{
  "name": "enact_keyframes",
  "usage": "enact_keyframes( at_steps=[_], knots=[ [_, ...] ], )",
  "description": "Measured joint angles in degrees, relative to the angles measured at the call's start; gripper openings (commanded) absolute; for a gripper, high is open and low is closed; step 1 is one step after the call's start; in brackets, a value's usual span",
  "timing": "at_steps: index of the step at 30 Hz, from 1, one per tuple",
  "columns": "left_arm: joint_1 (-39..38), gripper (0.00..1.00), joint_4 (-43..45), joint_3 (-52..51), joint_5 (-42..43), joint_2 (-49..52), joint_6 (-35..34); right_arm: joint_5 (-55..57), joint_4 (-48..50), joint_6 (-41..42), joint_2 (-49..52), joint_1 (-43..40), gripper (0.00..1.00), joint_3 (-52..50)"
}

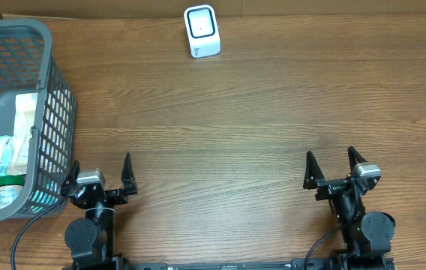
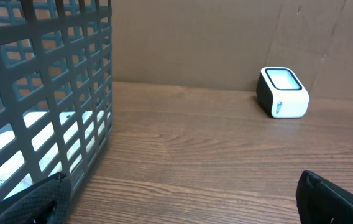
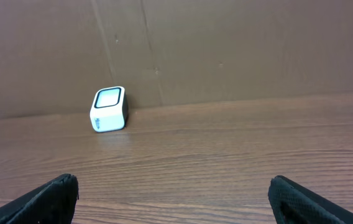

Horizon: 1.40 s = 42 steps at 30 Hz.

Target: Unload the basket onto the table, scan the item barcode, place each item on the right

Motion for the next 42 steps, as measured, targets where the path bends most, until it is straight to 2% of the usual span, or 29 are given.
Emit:
enact_keyframes(
  at_steps=[5,42],
  knots=[
    [-4.1,1.00,0.0,0.0,-0.1,0.1,0.0,0.0,0.0,0.0,0.0,0.0,1.00,0.0],
    [-4.2,1.00,0.0,0.0,-0.2,0.1,0.0,0.0,0.0,0.0,0.0,0.0,1.00,0.0]
  ],
)
